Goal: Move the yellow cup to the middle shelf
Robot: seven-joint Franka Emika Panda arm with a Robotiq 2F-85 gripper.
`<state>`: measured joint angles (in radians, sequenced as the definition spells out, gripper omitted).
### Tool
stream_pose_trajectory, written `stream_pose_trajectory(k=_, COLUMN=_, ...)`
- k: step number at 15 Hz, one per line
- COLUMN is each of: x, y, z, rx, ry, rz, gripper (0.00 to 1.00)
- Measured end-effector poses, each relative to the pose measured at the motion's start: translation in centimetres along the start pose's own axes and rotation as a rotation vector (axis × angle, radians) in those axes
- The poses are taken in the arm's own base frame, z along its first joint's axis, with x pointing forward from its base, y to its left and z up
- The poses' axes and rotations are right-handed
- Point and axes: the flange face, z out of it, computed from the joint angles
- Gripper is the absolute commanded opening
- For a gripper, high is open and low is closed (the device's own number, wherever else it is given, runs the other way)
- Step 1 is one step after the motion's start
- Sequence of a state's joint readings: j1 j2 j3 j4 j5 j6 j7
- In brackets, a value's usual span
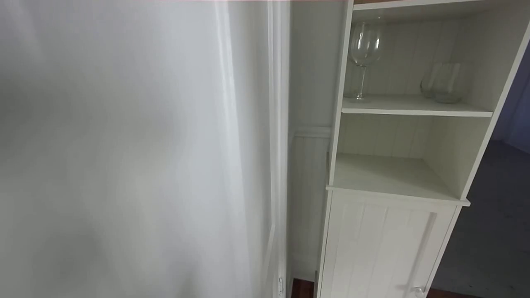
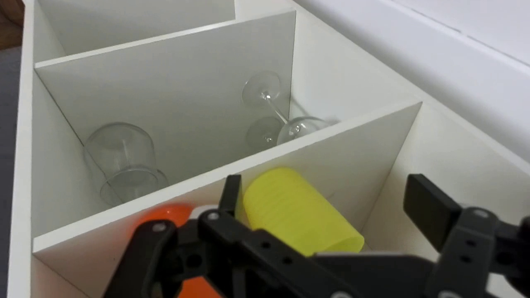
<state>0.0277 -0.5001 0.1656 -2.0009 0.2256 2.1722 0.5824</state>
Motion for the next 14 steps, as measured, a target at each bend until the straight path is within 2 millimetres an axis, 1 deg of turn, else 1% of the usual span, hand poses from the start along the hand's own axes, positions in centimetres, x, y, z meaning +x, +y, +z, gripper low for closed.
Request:
stream_pose_trajectory(k=3, x=0.5, y=-0.9, z=1.1, rx=0.024, ry=0.05, rz=0.073, gripper=1.0)
stream_pose_trajectory(k=6, x=0.9, y=-1.3, z=1.6, rx=0.028, ry=0.099, rz=0.136, gripper=1.0)
stream_pose_trajectory(k=11, x=1.9, y=-0.2, z=1.7, rx=-0.029, ry=0.151, rz=0.227, gripper=1.0)
stream_pose_trajectory(k=14, x=2.1, y=0.1, z=1.6, rx=-0.034, ry=0.158, rz=0.245, gripper=1.0)
